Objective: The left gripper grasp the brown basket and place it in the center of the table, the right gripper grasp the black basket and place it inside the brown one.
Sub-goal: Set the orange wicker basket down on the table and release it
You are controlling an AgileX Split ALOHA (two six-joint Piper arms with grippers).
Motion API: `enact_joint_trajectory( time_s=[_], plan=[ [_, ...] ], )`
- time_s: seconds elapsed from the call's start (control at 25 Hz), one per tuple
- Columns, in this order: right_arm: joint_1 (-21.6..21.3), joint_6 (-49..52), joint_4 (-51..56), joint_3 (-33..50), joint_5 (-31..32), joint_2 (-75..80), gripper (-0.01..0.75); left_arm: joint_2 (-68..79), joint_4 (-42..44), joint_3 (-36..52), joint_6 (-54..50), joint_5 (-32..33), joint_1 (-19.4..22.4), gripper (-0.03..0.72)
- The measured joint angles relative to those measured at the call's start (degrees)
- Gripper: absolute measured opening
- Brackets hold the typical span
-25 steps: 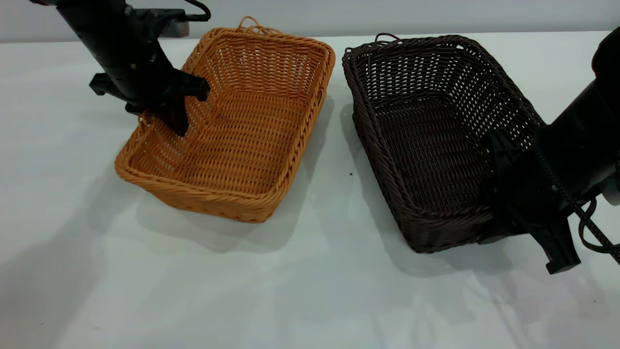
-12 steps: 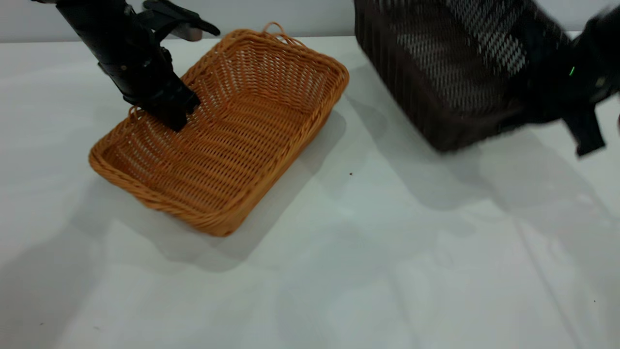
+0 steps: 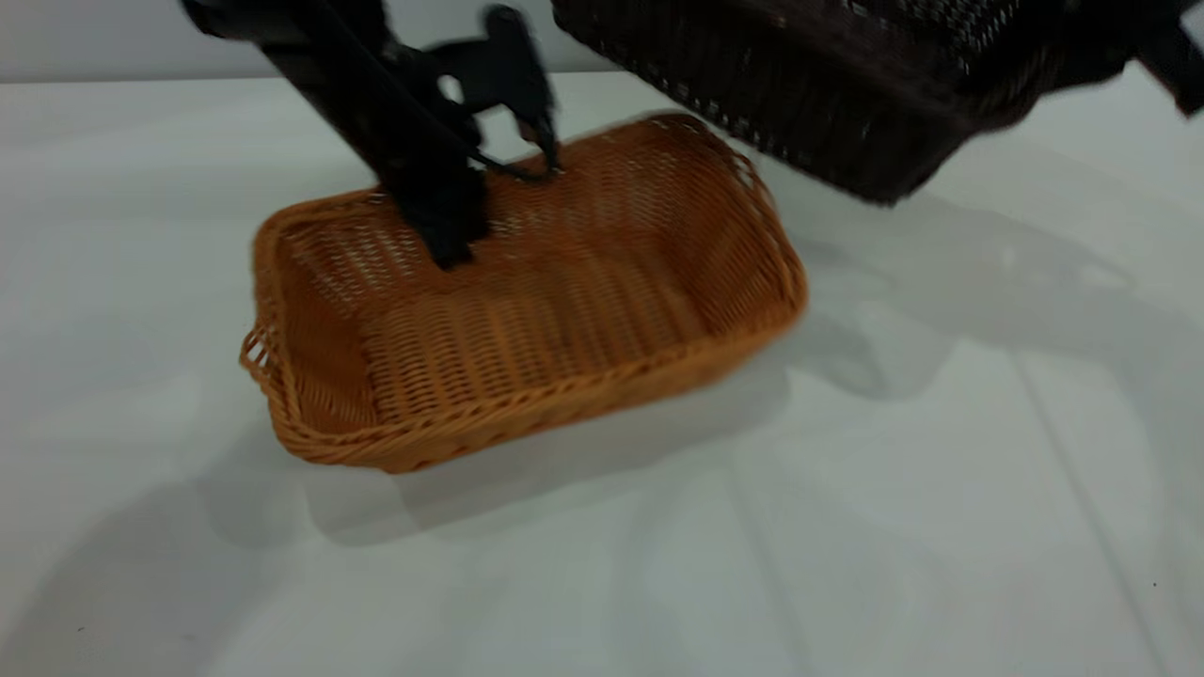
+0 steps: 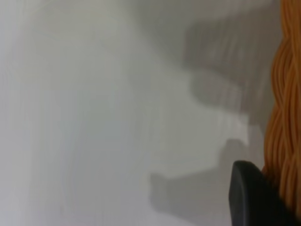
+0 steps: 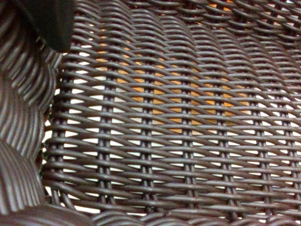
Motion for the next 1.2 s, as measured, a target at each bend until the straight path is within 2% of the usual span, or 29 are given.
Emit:
enact_joint_trajectory(
  time_s=[0.28,0.56,0.76,1.0,1.2],
  plan=[
    [-1.6,1.37,-2.75,-8.81,3.58,0.0,0.086,1.19,0.61,-0.32,10.73,-2.85,-6.89,0.115],
    [-1.6,1.42,-6.23,-9.57,6.47,0.0,0.086,1.56,0.78,-0.45,11.18,-3.72,-7.9,0.142],
    [-2.27,1.46,-6.51,-9.57,6.66,0.0,0.086,1.66,1.43,-0.45,8.24,-4.21,-7.98,0.239],
    [-6.28,1.46,-6.51,-9.57,7.77,0.0,0.086,-0.5,1.49,-0.45,6.8,-4.89,-8.3,0.407],
    [-9.2,1.41,-6.56,-9.57,7.93,0.0,0.087,-7.55,1.75,-0.28,6.77,-0.34,-8.47,0.435]
  ],
)
